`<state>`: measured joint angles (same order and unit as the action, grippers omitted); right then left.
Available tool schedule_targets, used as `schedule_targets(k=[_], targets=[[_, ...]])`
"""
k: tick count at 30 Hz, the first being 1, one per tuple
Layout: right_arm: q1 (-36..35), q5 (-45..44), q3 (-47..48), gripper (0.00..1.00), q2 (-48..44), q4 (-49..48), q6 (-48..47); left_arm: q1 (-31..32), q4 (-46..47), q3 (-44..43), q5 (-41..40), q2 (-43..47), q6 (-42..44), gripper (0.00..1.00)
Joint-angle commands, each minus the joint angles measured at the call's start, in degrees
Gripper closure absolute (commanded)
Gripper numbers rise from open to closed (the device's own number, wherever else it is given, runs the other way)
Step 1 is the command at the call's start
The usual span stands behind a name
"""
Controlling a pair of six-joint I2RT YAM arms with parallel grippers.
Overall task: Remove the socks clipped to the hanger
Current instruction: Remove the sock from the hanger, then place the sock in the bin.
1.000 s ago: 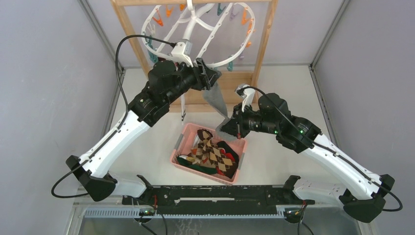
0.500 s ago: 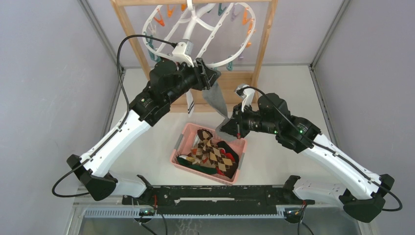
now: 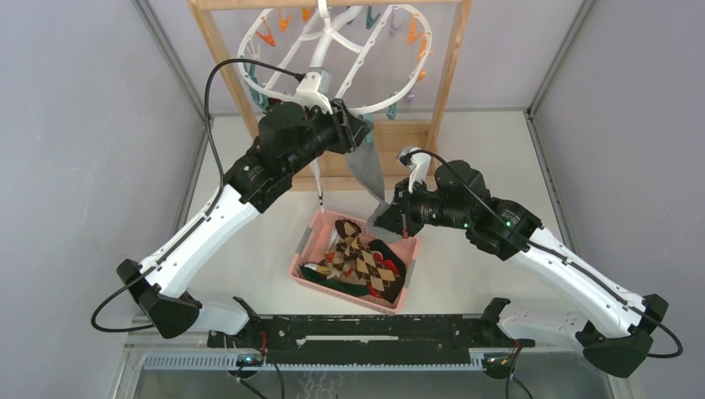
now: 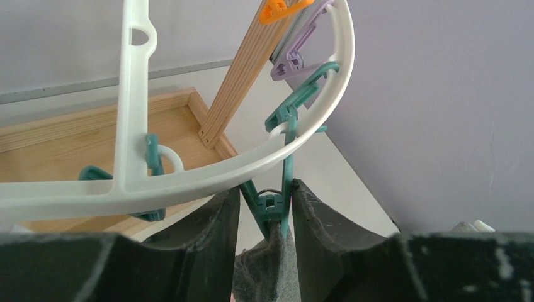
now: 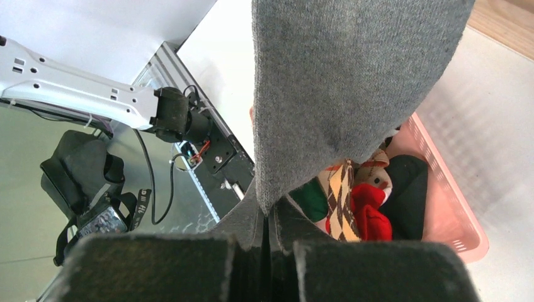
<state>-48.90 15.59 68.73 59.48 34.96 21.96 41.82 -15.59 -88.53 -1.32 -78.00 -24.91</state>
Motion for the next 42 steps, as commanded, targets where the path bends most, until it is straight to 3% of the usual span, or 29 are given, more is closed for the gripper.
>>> schedule_targets(k=[1, 11, 24, 28, 34, 37, 42], targets=[[-0.89, 0.53, -0.41, 1.0, -0.85, -1.74, -0.25, -0.68, 1.62, -2.96, 0.0, 0.42, 0.43, 0.64], [-1.53, 0.24, -4.09, 1.0, -2.85, -1.14, -0.34, -1.62, 1.51, -2.67, -1.05, 1.76, -0.27, 0.83], [-2.37, 1.7, -5.72, 1.0, -2.85, -0.62, -0.33, -1.84, 0.56, -1.79, -1.15, 2.89, -0.62, 0.81], [-2.92, 3.44, -6.38, 1.0, -0.86, -0.33, -0.44, -1.91, -0.2, -0.94, -1.09, 3.65, -0.76, 0.74], [-3.9, 4.69, -8.33, 1.0, 2.36, -0.02, -1.37, -1.84, -2.0, 0.03, -1.34, 4.74, -0.41, 0.54], [-4.45, 5.75, -9.36, 0.93, 5.19, 1.54, -2.09, -1.88, -2.33, 0.6, -1.57, 5.49, -0.36, 0.49], [-6.77, 3.91, -11.16, 0.73, 8.78, 3.73, -3.31, -1.85, -2.74, 1.47, -1.62, 6.5, -0.19, 0.43]])
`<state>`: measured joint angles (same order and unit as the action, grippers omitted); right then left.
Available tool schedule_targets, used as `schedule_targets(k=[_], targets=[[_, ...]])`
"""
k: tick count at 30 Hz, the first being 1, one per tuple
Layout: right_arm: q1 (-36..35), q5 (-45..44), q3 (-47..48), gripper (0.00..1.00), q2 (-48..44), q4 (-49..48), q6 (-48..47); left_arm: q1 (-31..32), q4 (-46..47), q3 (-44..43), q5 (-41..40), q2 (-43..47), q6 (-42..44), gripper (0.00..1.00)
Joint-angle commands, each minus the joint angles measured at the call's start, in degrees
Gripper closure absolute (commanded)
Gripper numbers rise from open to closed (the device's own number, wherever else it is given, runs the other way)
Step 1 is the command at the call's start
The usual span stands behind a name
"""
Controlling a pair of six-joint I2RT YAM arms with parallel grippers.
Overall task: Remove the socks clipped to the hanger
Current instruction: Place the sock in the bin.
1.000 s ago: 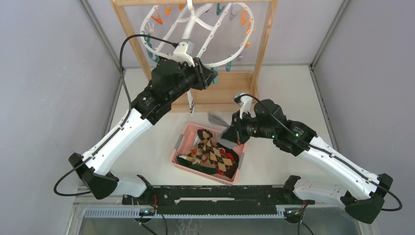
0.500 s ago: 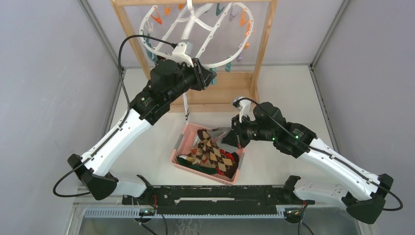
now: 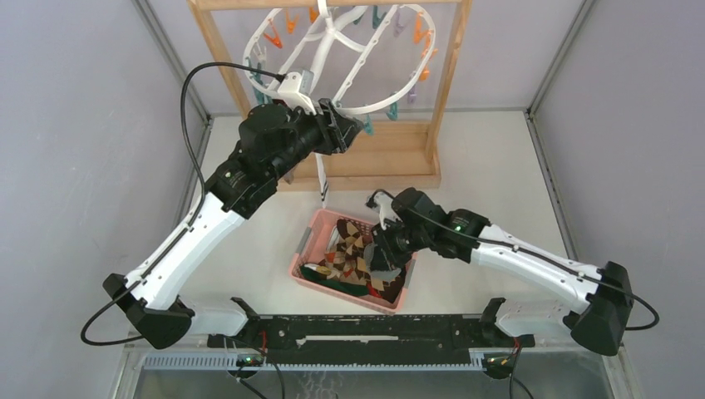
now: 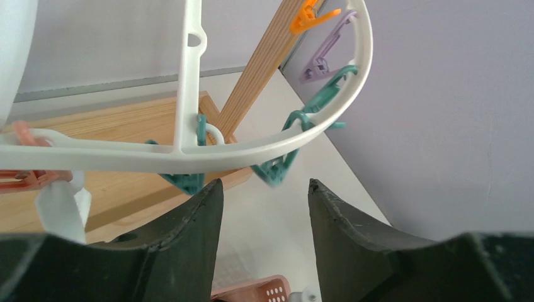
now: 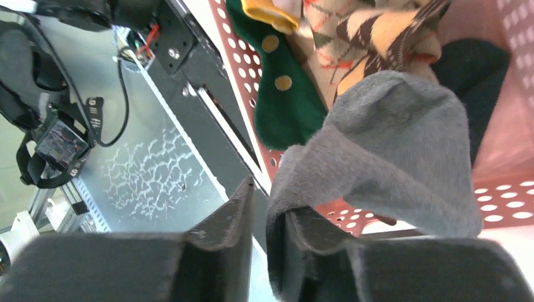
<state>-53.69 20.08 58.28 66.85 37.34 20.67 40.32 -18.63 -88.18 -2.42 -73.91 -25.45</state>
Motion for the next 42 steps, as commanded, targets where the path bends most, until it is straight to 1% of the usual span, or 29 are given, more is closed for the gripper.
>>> schedule_targets(k=[1, 2, 5, 10, 18, 20, 21, 23, 26, 28, 29, 30, 31, 32, 35, 37, 42], targets=[[-2.29, -1.54, -0.79, 0.66, 1.78, 1.83, -2.21, -0.33, 0.1, 1.23, -0.62, 2.6, 0.34, 0.42], [-2.58, -2.74, -0.8, 0.6, 2.12, 2.46, -2.41, -0.37, -0.04, 1.3, -0.71, 2.71, 0.46, 0.41], [-2.65, -6.5, -0.76, 0.48, 2.83, 4.64, -2.64, -0.35, -0.3, 1.67, -0.98, 3.18, 0.59, 0.39], [-2.62, -11.82, 1.32, 0.4, 2.56, 8.53, -3.37, -0.38, -0.91, 1.76, -1.3, 3.81, 0.72, 0.36], [-2.65, -14.95, 6.08, 0.31, -0.09, 12.27, -4.95, -0.37, -3.5, 1.08, -1.11, 4.62, 0.38, 0.3], [-2.65, -15.36, 7.07, 0.24, -0.96, 13.24, -5.42, -0.36, -4.17, 1.14, -1.18, 4.94, 0.38, 0.3], [-2.65, -15.6, 7.58, 0.24, -1.38, 13.54, -5.52, -0.35, -4.41, 1.17, -1.18, 5.1, 0.28, 0.3], [-2.65, -15.97, 8.04, 0.24, -2.15, 13.72, -5.48, -0.37, -4.92, 1.24, -1.23, 5.45, 0.17, 0.3], [-2.65, -15.48, 8.02, 0.32, -2.38, 13.5, -5.29, -0.36, -5.33, 1.28, -1.44, 6.23, -0.09, 0.29], [-2.65, -14.21, 8.03, 0.42, -1.54, 13.33, -5.41, -0.36, -6.39, 1.05, -1.69, 6.64, -0.29, 0.26], [-2.81, -13.68, 8.02, 0.46, -1.07, 13.31, -5.45, -0.35, -6.86, 1.0, -1.83, 6.92, -0.25, 0.22], [-3.08, -13.27, 8.0, 0.48, -0.51, 13.14, -5.53, -0.37, -7.45, 1.05, -2.11, 7.35, -0.33, 0.16], [-3.49, -13.23, 8.02, 0.49, -0.07, 12.88, -5.7, -0.34, -7.98, 1.03, -2.38, 7.55, -0.32, 0.02], [-3.98, -13.22, 8.05, 0.5, 0.33, 12.62, -5.98, -0.37, -8.6, 1.2, -2.7, 8.05, -0.32, 0.01], [-5.31, -13.52, 8.03, 0.51, 1.54, 11.62, -6.67, -0.33, -9.59, 2.24, -3.61, 9.75, -0.31, 0.0], [-5.75, -13.7, 8.04, 0.49, 2.86, 11.17, -7.05, -0.38, -10.31, 2.87, -4.45, 10.89, -0.45, 0.0], [-6.21, -14.5, 7.86, 0.46, 9.6, 9.0, -8.58, -0.33, -13.94, 3.9, -7.7, 13.99, -1.7, 0.0]])
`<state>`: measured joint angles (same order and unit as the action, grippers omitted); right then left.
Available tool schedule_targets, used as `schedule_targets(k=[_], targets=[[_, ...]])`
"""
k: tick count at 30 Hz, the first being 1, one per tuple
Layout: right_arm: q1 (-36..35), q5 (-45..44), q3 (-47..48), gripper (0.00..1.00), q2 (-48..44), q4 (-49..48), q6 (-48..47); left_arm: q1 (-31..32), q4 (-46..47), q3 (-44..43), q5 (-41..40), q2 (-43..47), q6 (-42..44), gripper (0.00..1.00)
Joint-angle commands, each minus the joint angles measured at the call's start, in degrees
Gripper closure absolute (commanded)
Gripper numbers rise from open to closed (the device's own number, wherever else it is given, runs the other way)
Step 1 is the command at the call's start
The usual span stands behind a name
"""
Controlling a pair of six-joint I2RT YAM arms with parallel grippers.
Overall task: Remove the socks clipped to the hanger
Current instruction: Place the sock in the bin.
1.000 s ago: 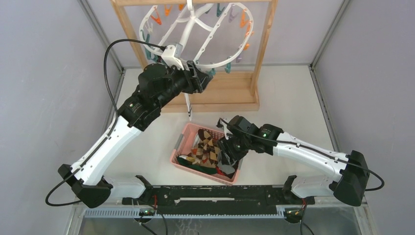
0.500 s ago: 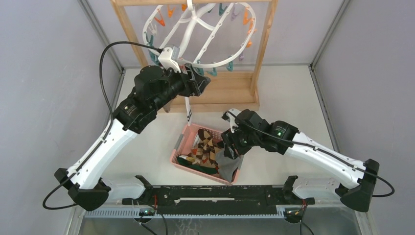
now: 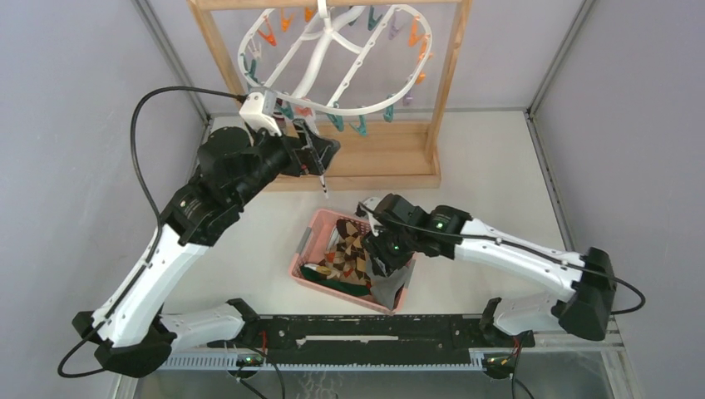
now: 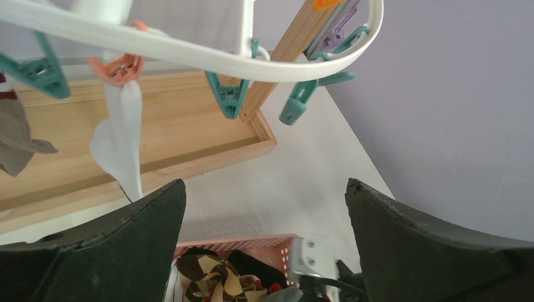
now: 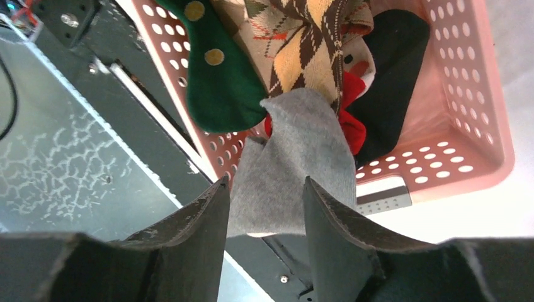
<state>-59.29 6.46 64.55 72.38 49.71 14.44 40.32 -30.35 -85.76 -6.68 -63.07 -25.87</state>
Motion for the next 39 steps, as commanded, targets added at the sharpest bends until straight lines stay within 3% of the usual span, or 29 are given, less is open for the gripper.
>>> schedule_targets(k=[1, 13, 19, 28, 39], targets=[[-0.54, -1.14, 1.49, 0.45, 5.86, -4.18, -3.1, -0.38, -2.68, 2.16, -3.96, 4.07, -1.48, 0.0], [-0.13, 0.73, -0.71, 0.44, 24.23, -15.02, -6.29, -0.33, -6.32, 5.01, -5.72, 10.03, -3.82, 0.0], [-0.32, 1.28, -1.88, 0.44, 21.73, -16.27, -6.14, -0.34, -7.56, 4.28, -6.11, 10.23, -3.45, 0.0], [0.02, -1.03, 10.93, 0.38, 10.85, -9.0, -11.08, -0.35, -6.62, 4.45, -5.89, 9.5, -3.29, 0.0], [2.95, 3.68, 11.08, 0.38, 21.02, -11.67, -12.03, -0.33, -7.61, 3.75, -6.55, 9.95, -3.13, 0.0]])
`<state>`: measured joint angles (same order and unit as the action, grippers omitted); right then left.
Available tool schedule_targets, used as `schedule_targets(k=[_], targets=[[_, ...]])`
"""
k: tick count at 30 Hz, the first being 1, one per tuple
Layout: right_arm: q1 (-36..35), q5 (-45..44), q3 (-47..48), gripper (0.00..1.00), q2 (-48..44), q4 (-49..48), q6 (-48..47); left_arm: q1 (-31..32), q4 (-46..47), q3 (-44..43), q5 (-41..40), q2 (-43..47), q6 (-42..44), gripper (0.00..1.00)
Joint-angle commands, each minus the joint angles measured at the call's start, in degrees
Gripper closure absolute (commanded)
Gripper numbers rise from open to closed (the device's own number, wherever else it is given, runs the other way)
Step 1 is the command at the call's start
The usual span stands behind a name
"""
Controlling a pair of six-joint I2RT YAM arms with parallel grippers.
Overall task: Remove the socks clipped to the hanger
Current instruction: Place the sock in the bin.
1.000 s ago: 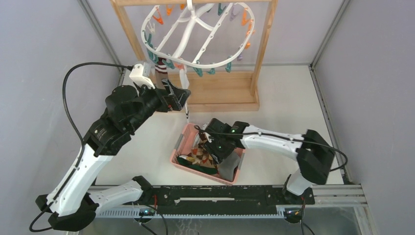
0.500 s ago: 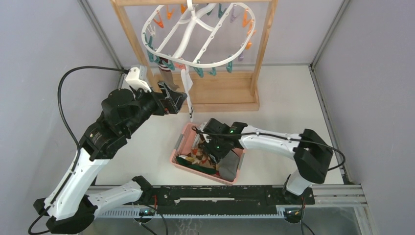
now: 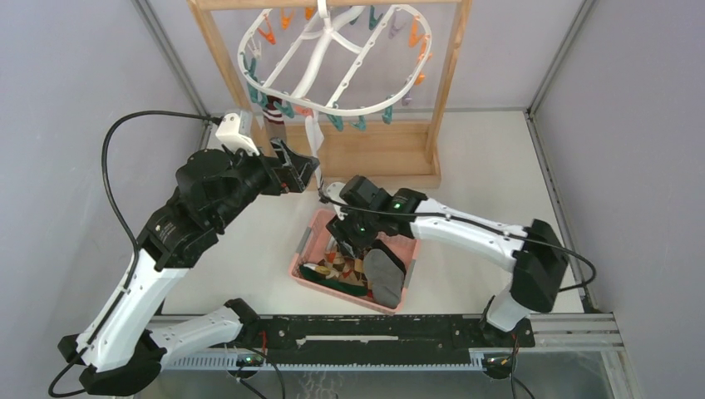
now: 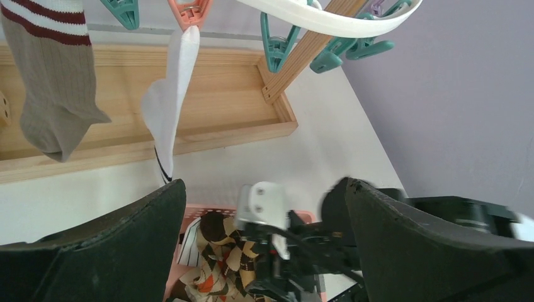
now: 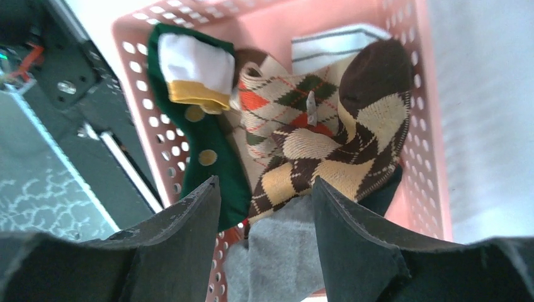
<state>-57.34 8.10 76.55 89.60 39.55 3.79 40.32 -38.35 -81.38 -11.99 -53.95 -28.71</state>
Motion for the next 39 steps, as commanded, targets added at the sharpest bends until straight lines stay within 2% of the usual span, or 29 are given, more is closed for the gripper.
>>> schedule_targets(k=[1, 7, 16, 22, 26, 30, 35, 39], targets=[[1.16, 2.68, -1.23, 0.38, 5.05, -1.95, -1.47, -0.34, 0.12, -0.7, -1.28, 0.94, -0.27, 0.0], [1.36, 5.26, -6.15, 0.39, 10.24, -5.23, -0.69, -0.39, -1.38, -2.24, -1.26, 0.48, 0.29, 0.0], [-1.39, 5.15, -11.73, 0.41, 8.8, -7.35, -0.76, -0.33, -1.72, -4.28, -0.51, -1.79, 1.27, 0.0], [0.91, 4.04, -4.1, 0.41, 3.24, -2.29, -2.04, -0.32, -1.13, -5.18, -0.86, -2.47, 1.93, 0.0], [2.34, 4.54, 0.92, 0.35, -2.7, 0.68, -2.19, -0.37, -1.1, -5.36, -1.89, -1.95, 2.37, 0.0], [2.69, 6.27, 1.12, 0.29, -8.94, 0.75, -1.14, -0.37, -0.77, -5.0, -2.95, -1.52, 2.92, 0.0], [3.36, 6.49, -1.19, 0.28, -14.22, -0.14, 0.82, -0.39, -0.17, -3.5, -4.73, -1.26, 3.41, 0.0], [4.22, 6.71, -1.83, 0.28, -15.68, 0.08, 2.14, -0.48, 1.27, 1.03, -6.84, -0.91, 3.28, 0.0]])
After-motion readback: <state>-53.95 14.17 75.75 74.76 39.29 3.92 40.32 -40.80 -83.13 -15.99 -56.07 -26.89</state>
